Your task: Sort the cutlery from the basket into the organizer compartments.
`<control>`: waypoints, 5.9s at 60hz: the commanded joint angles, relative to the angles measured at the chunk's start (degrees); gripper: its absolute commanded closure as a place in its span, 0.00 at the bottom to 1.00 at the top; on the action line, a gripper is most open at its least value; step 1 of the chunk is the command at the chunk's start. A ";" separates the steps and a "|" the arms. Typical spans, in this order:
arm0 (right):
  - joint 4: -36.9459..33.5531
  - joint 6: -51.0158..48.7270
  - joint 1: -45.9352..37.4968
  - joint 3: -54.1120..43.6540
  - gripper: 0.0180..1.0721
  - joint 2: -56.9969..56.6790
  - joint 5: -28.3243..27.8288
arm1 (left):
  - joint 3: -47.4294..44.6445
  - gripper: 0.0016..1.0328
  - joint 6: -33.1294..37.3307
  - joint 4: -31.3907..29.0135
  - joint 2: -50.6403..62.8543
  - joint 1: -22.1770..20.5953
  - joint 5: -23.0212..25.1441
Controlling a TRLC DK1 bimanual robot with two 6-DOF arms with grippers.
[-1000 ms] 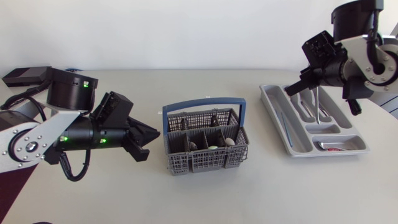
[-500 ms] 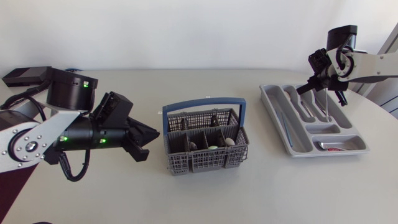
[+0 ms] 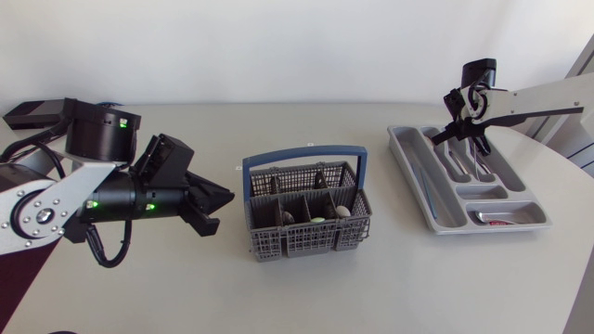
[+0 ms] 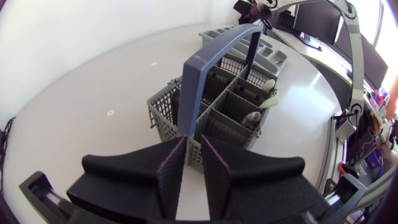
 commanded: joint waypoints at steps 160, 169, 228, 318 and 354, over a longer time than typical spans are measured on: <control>-17.41 3.88 15.86 -46.07 0.58 -59.17 -40.17 | 7.80 0.78 9.55 -10.93 -0.58 -18.54 -8.33; -19.00 2.91 18.05 -51.52 0.58 -64.35 -40.96 | 11.40 0.78 13.06 -11.02 4.43 -24.87 -15.27; -22.60 0.81 23.33 -65.75 0.57 -80.44 -43.69 | 25.64 0.77 25.54 -10.85 27.20 -35.41 -36.72; -23.30 0.63 23.33 -65.93 0.57 -80.70 -44.04 | 26.69 0.96 27.30 -10.14 29.83 -36.03 -38.74; -23.30 0.63 23.77 -65.75 0.57 -80.35 -43.25 | 24.94 0.97 26.25 -9.88 16.74 -36.73 -38.65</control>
